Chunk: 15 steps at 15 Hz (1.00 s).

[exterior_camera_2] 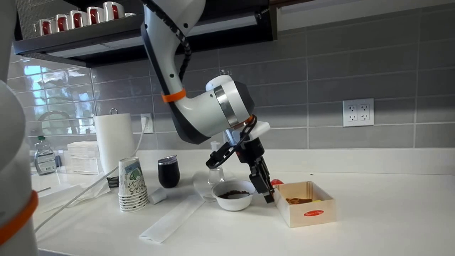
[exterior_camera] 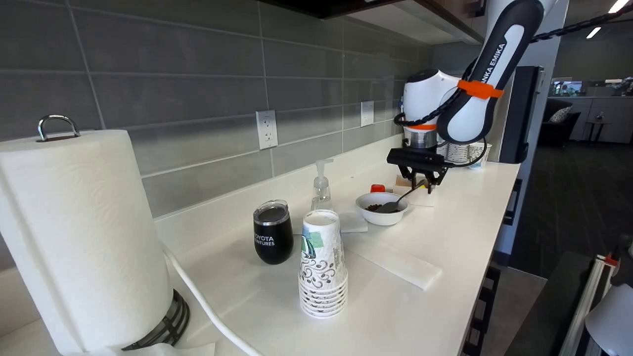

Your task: Use the cake slicer to stir in the bowl

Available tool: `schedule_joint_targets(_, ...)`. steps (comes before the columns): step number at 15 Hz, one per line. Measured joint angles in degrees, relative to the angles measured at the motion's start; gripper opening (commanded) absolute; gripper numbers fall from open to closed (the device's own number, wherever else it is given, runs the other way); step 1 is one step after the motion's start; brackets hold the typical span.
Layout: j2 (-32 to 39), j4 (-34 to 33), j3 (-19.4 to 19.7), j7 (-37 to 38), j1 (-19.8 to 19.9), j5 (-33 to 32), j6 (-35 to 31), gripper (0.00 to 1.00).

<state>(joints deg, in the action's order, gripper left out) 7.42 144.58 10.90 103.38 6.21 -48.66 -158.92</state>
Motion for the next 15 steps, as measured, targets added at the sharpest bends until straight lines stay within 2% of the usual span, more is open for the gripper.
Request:
schedule_joint_targets(2,0.04,0.0,0.05,0.85,0.0,-0.85,0.0,0.04)
schedule_joint_targets(3,0.04,-0.03,0.05,1.21,0.0,-1.21,-0.01,0.0)
schedule_joint_targets(9,0.04,-0.44,0.04,2.54,-0.09,-2.82,-0.08,0.01)
schedule_joint_targets(15,-0.98,-1.27,-0.02,5.41,-0.89,-7.11,0.05,0.01)
